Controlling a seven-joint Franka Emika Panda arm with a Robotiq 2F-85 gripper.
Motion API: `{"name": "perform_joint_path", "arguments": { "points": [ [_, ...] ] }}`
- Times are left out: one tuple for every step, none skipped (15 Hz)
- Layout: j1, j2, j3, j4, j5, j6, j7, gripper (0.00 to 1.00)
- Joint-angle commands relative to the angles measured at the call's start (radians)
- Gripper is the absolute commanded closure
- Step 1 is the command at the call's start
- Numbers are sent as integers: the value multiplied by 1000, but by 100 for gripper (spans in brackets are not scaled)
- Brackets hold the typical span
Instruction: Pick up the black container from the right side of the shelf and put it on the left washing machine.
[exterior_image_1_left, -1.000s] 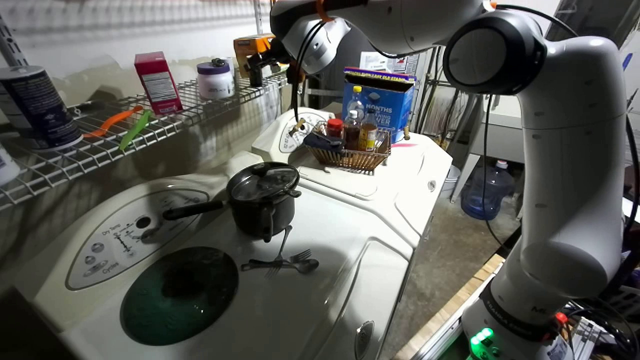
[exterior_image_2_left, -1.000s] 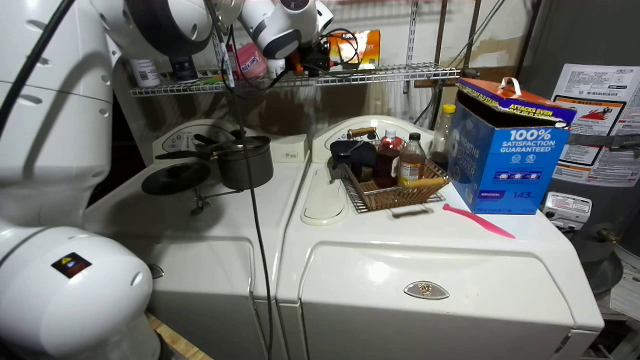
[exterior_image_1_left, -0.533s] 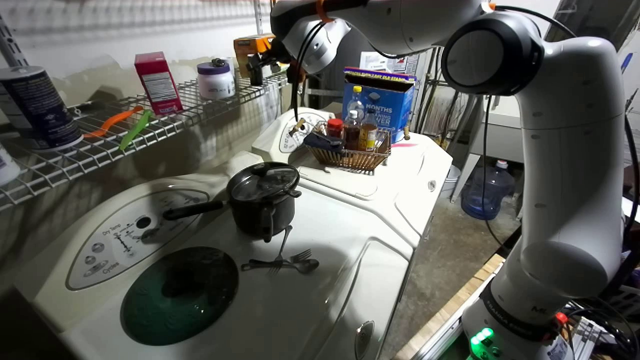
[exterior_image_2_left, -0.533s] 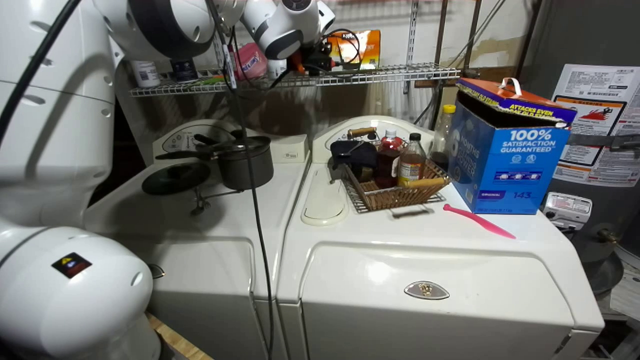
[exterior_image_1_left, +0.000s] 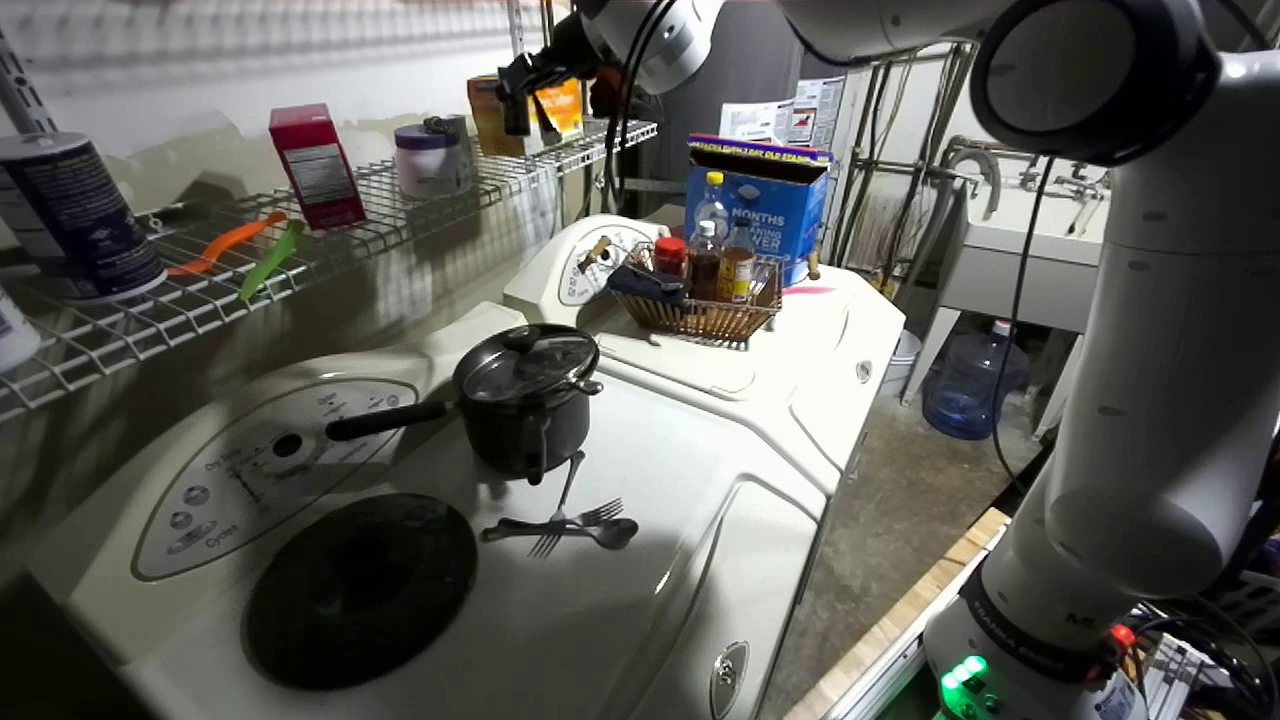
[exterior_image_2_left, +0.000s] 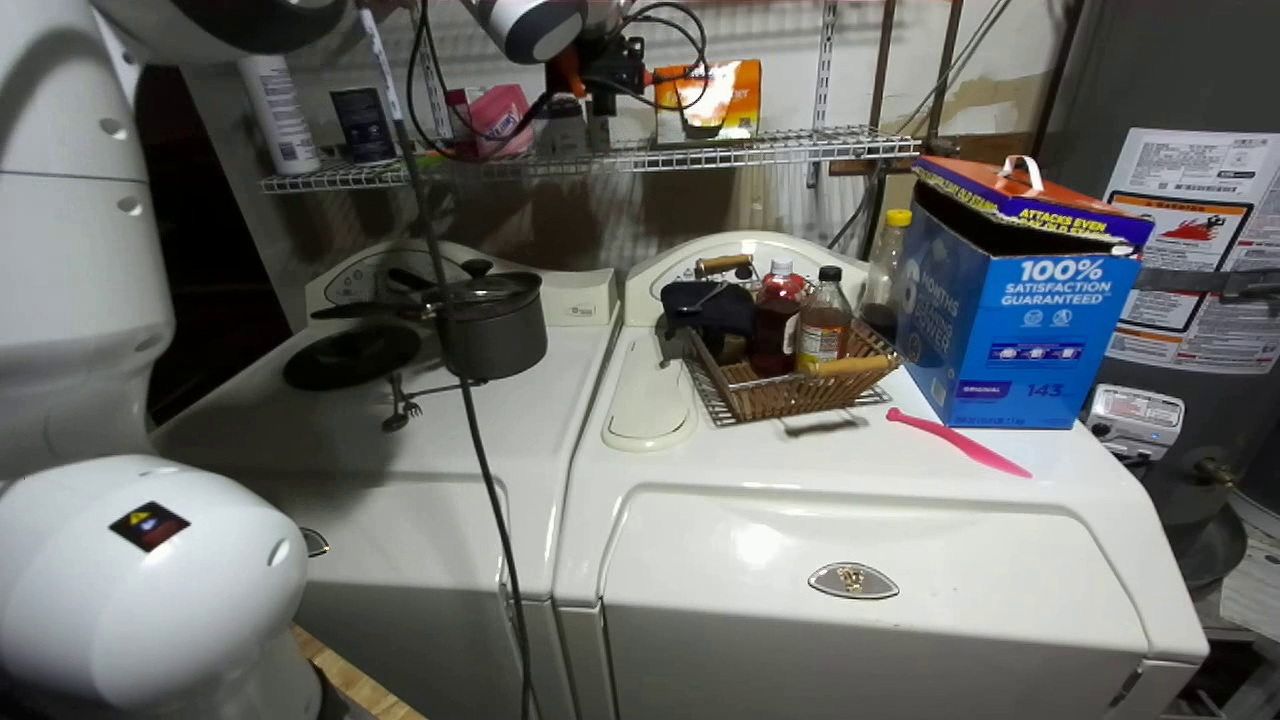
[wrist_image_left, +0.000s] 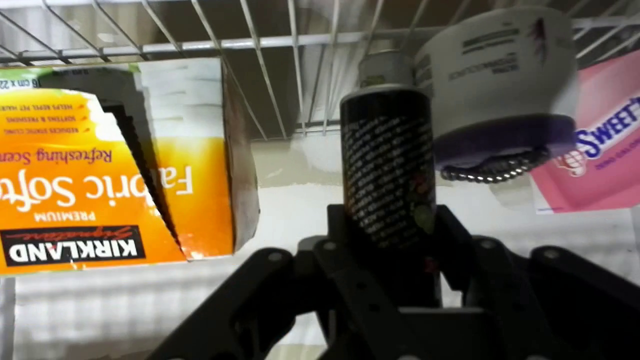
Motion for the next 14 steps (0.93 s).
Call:
{"name": "perform_joint_path", "arguments": {
  "points": [
    [5,-222,-17,-179,-60,-137,63,80],
    [2,-263,-17,-195,-71,-175,77,80],
    [1,-302,-17,-207,-84,-212,92,80],
    [3,-344,-10,-216,-85,-254,93,80],
    [7,-377,-3,-218,-91,-279,95,80],
    [-8,-405,25,-211,-97,-311,96,80],
    [2,-429,30,-203,-101,-331,96,80],
    [11,-447,36,-188,-101,-360,93,80],
    [22,-458,43,-164,-92,-388,95,80],
    [35,-466,49,-143,-83,-412,86,80],
    [53,-468,55,-121,-67,-422,68,80],
    [74,-466,59,-96,-48,-430,45,80],
    [92,-456,68,-68,-39,-425,33,80],
    [107,-441,77,-41,-37,-420,31,80]
  ]
}}
